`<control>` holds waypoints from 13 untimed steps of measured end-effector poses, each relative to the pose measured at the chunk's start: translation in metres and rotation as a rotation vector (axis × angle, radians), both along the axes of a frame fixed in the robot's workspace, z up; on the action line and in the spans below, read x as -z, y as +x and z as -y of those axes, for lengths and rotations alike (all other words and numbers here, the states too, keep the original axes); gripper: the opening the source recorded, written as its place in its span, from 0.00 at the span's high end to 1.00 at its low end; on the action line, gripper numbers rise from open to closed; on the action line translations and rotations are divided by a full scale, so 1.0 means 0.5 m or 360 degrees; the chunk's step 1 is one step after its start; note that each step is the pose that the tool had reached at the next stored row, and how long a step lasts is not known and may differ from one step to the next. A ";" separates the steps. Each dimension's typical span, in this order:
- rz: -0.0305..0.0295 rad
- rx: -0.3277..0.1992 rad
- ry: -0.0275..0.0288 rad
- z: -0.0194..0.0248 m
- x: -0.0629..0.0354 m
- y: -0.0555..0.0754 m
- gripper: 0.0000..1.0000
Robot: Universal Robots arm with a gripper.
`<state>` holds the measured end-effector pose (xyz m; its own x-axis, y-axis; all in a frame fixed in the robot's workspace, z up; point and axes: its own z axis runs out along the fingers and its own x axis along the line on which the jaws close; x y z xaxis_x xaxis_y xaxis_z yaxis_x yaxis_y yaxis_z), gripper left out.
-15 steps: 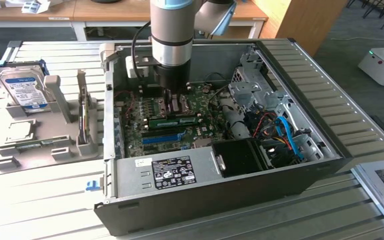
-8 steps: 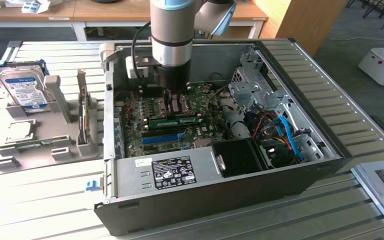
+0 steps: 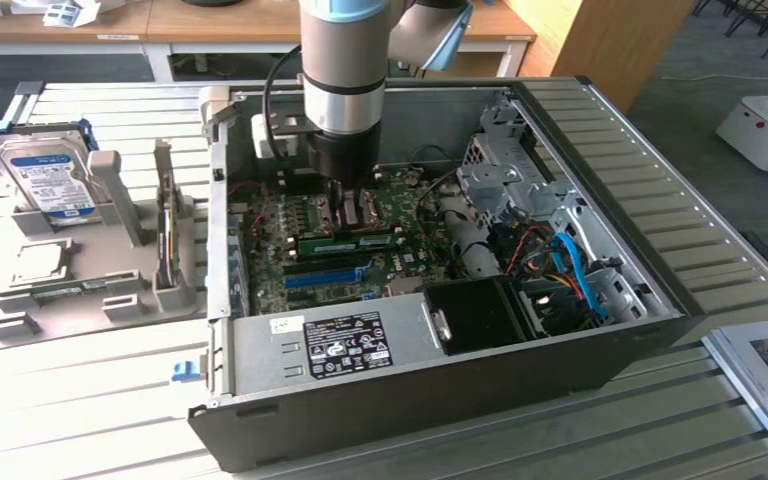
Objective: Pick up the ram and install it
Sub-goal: 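Press down the ram until it locks into place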
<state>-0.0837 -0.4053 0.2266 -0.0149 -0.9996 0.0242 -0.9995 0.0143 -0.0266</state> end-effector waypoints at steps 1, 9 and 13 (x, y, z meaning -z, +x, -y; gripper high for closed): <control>0.00000 0.0000 -0.00001 0.0000 0.000 0.000 0.90; 0.00009 0.0000 -0.00001 0.0000 0.002 0.000 0.90; 0.00042 0.0000 0.00002 0.0012 0.003 -0.001 0.90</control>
<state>-0.0841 -0.4059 0.2251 -0.0150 -0.9996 0.0240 -0.9995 0.0143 -0.0292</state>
